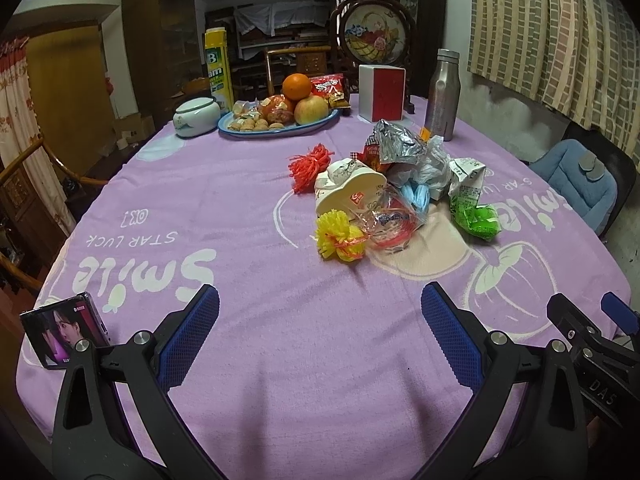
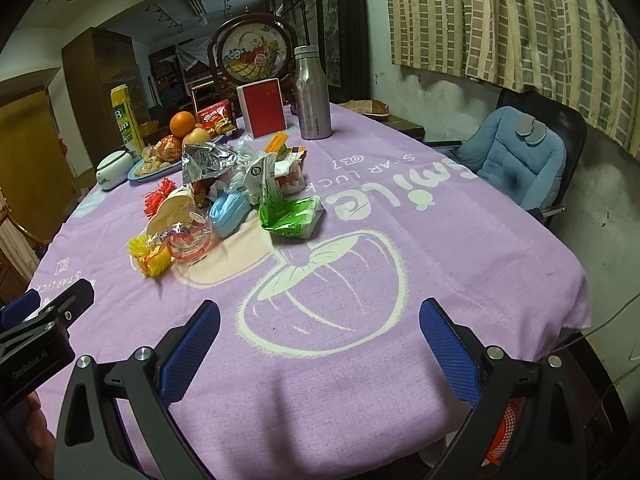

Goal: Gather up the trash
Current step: 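Reach the right tool to the green-and-white snack packet and grasp it, then grasp the yellow paper flower with the left tool while the right holds the packet, then carry both items to the red wastebasket and open both tools to drop them, then swing both tools back over the table toward the remaining trash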

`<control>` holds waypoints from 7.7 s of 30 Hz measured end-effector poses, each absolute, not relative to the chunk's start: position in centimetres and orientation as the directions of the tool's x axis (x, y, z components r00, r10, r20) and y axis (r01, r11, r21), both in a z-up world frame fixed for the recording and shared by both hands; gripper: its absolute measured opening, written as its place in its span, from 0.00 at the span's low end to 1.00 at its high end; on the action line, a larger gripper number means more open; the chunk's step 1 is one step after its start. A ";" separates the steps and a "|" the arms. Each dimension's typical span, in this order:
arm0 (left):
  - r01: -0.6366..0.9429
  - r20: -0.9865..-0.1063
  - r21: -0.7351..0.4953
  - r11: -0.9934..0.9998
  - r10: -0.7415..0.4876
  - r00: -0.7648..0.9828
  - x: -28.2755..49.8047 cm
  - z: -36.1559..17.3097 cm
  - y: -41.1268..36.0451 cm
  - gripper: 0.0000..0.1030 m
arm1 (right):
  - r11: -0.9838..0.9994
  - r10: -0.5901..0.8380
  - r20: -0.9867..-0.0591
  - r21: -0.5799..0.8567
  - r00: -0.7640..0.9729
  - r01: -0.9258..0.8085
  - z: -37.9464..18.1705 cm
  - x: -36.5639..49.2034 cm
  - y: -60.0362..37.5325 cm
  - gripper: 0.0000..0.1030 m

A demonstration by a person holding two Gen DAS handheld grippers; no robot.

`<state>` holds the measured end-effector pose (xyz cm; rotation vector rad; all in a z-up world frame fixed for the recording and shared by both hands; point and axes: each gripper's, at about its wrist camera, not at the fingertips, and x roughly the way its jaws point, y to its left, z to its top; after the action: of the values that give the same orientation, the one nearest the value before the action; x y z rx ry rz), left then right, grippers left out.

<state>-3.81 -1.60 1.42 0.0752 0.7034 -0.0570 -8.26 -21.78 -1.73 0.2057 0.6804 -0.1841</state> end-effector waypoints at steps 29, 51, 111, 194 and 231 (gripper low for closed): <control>0.183 -0.805 -0.023 0.983 -0.127 0.579 2.9 -2.3 2.8 0.94 | 0.990 -0.057 -0.778 -0.124 0.626 -0.064 -3.3 7.2 -19.5 0.82; 0.205 -0.780 0.023 0.979 -0.111 0.616 3.5 -1.4 1.7 0.94 | 1.000 -0.007 -0.740 -0.008 0.673 0.002 -1.6 8.9 -20.2 0.12; 0.318 -0.771 -0.190 0.929 -0.341 0.537 1.7 -1.6 2.3 0.25 | 0.966 0.202 -0.677 0.255 0.708 -0.032 -1.2 -9.8 -22.4 0.13; 0.951 -0.873 0.009 0.308 -0.461 0.157 -19.8 -14.0 -43.1 0.66 | 0.510 -0.372 -0.768 0.299 0.521 0.806 -14.5 -35.7 -54.0 0.71; 0.532 -0.705 -0.020 0.847 -0.389 0.593 0.1 3.5 -11.0 0.66 | 0.954 -0.118 -0.615 0.146 0.780 0.260 2.5 -9.8 -28.3 0.91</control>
<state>0.12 -10.97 3.54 0.2005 0.7669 -0.5392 -9.76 -28.31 2.50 0.2291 0.6457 -0.2064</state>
